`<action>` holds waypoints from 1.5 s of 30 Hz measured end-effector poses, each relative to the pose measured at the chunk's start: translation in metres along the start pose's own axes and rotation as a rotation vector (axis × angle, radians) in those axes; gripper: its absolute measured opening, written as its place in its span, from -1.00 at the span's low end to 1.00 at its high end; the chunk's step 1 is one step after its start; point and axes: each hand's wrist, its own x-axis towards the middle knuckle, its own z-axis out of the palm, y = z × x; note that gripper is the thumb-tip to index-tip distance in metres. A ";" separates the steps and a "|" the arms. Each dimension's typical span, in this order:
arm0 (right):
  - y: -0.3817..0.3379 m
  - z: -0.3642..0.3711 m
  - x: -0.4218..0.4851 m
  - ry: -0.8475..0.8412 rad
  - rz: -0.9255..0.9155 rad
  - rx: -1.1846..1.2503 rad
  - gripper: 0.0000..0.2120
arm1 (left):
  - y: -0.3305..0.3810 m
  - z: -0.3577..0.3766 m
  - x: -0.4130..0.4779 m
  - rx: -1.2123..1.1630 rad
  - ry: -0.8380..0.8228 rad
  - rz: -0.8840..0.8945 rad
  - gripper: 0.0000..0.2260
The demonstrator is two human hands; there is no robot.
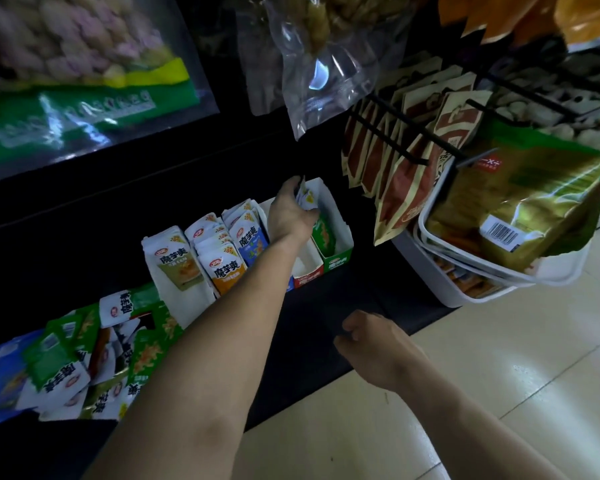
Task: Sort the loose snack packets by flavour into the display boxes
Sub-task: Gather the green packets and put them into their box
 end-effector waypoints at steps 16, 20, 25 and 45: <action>-0.157 0.087 -0.022 -0.174 -0.369 -0.157 -0.64 | -0.121 -0.317 -0.263 0.276 -0.167 -0.459 -0.65; -0.157 0.144 -0.018 -0.236 -0.382 -0.425 -0.54 | -0.169 -0.338 -0.301 0.258 -0.122 -0.619 -0.59; -0.183 0.199 -0.006 -0.293 -0.480 -0.657 -0.41 | -0.183 -0.340 -0.310 0.260 -0.321 -0.549 -0.52; -0.214 0.222 0.029 -0.251 -0.265 0.083 -0.68 | -0.206 -0.338 -0.288 0.169 -0.376 -0.664 -0.42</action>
